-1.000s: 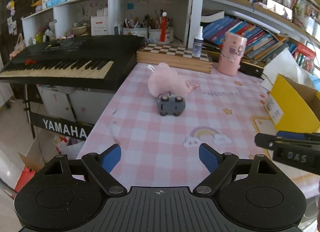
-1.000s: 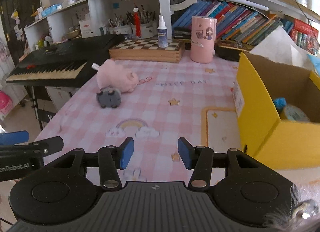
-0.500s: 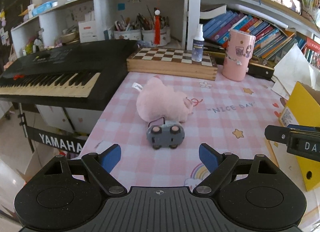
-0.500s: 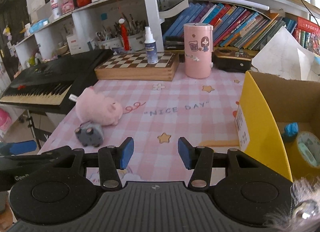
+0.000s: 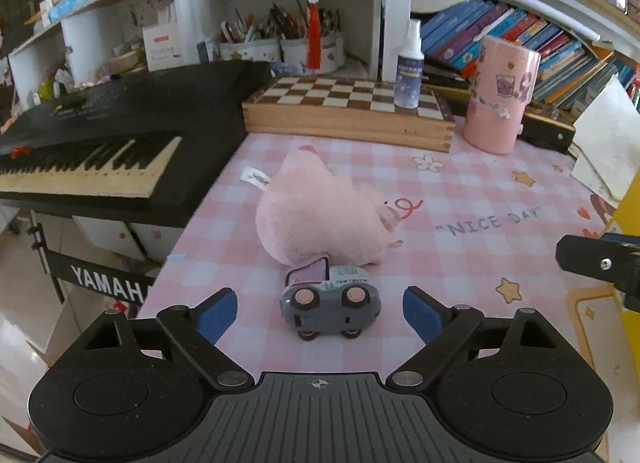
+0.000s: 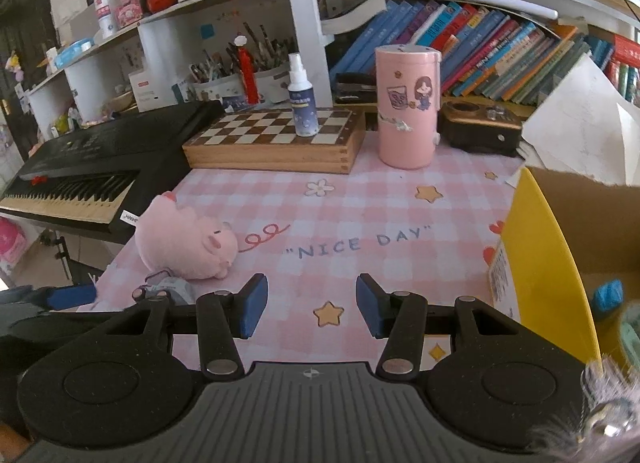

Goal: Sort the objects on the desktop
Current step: 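Grasp the grey toy car with the left tool while the right tool grasps the pink pig, then carry the grey car with the left tool and pink pig with the right tool to the yellow box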

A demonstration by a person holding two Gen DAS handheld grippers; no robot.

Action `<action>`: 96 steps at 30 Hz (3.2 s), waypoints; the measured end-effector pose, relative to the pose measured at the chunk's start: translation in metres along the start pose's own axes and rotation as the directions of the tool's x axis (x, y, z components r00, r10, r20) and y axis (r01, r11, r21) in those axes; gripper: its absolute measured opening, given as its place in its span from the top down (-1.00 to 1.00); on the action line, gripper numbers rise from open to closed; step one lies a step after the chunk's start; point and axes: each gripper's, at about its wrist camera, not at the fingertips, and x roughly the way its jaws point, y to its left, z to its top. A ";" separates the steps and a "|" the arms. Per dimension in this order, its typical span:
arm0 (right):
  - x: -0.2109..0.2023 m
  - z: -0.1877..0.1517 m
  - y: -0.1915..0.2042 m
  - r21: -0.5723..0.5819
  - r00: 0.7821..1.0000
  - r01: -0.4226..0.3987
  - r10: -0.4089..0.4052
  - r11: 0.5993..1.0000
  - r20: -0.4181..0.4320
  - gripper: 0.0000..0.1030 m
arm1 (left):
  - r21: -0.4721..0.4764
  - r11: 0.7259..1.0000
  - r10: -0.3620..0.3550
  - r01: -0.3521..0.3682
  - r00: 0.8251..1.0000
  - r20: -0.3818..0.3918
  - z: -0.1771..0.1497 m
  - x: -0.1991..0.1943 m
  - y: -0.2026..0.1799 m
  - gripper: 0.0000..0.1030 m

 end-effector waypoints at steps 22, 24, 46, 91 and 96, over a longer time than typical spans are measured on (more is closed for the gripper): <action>0.074 0.027 0.058 -0.168 0.978 -0.194 0.177 0.966 -0.111 -0.41 | -0.075 0.997 -0.023 0.020 0.999 -0.029 -0.015 0.000 0.042 -0.26; 0.086 0.029 0.071 -0.215 0.974 -0.202 0.173 0.956 -0.147 -0.48 | -0.102 0.995 -0.012 0.010 1.000 -0.018 -0.017 -0.013 0.055 -0.26; 0.124 0.021 0.135 -0.602 0.982 -0.188 0.167 0.776 -0.091 -0.37 | -0.236 0.971 0.047 -0.031 0.997 0.065 -0.027 -0.079 0.098 -0.26; -0.210 -0.154 0.018 0.142 0.980 0.190 -0.181 0.971 -0.077 -0.39 | 0.167 0.887 -0.445 0.431 0.894 0.059 -0.132 -0.219 -0.009 -0.25; -0.233 -0.169 0.004 0.196 0.963 0.270 -0.260 0.943 -0.076 -0.39 | 0.220 0.838 -0.518 0.500 0.855 0.033 -0.134 -0.219 -0.034 -0.25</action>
